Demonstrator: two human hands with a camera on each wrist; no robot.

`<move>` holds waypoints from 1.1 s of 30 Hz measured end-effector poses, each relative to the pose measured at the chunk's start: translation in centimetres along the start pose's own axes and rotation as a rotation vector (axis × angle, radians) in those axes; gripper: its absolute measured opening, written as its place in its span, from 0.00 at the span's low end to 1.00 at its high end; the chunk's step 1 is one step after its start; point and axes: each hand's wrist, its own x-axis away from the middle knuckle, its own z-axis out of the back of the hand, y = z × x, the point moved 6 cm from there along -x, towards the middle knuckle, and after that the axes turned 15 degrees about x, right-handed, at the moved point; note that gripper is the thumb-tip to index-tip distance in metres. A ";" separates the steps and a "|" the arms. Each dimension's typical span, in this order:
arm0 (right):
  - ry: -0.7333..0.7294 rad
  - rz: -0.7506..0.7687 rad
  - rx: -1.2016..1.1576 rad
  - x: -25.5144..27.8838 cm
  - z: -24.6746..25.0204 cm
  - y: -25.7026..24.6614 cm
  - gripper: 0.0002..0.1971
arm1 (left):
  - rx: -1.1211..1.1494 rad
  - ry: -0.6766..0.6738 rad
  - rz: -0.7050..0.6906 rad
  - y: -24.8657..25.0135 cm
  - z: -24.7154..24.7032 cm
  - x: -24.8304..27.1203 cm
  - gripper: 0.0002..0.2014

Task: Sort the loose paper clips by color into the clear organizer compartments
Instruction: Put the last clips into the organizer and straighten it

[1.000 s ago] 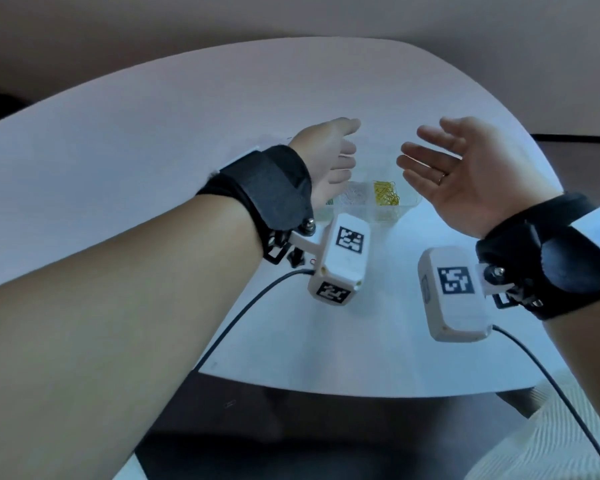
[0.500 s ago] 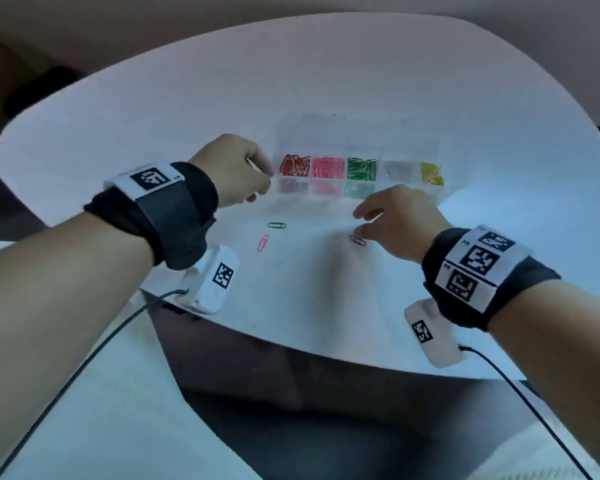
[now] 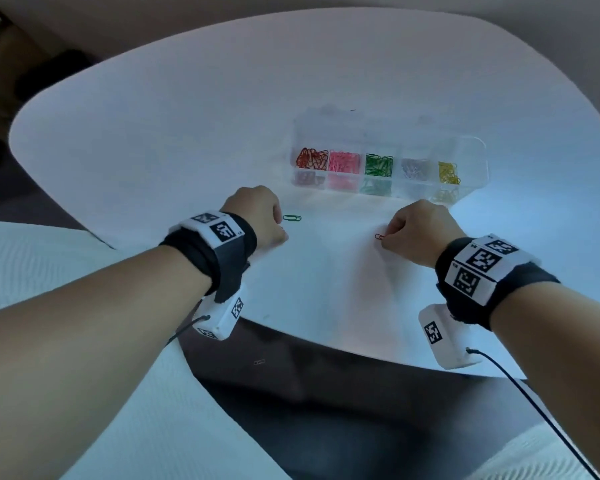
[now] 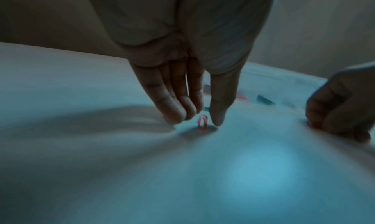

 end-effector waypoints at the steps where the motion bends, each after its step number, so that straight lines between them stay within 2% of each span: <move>1: -0.003 0.000 -0.025 0.1 0.0 0.2 0.07 | -0.011 0.000 -0.020 0.2 -0.3 0.1 0.06; 3: 0.006 -0.029 -0.167 0.3 -0.2 0.9 0.08 | -0.037 -0.020 -0.045 0.6 -0.9 0.3 0.05; 7: 0.005 -0.117 -0.610 1.1 -0.7 2.2 0.05 | -0.076 -0.061 -0.055 1.0 -1.7 0.5 0.09; 11: -0.114 -0.062 -0.892 2.3 -1.0 0.6 0.05 | -0.078 -0.078 -0.036 0.9 -2.0 0.6 0.09; 14: -0.167 -0.023 -1.021 2.6 -0.5 -0.4 0.13 | -0.065 -0.080 -0.039 1.0 -1.8 0.7 0.06; 19: -0.146 0.027 -1.067 2.5 0.5 -1.2 0.11 | 0.094 -0.077 -0.089 1.6 -1.0 0.7 0.05; 24: -0.082 -0.059 -1.084 2.3 0.4 -0.1 0.09 | 0.342 0.017 -0.204 3.7 1.2 0.6 0.05; 27: 0.062 -0.017 -0.934 1.7 1.6 -1.0 0.07 | 0.464 0.077 -0.248 4.9 3.0 0.6 0.04; 30: 0.291 0.097 -0.775 0.9 4.8 -4.0 0.05 | 0.514 0.134 -0.281 5.4 4.4 0.4 0.06; 33: 0.447 0.127 -0.691 -0.4 7.2 -6.7 0.06 | 0.589 0.177 -0.286 5.3 5.4 0.0 0.09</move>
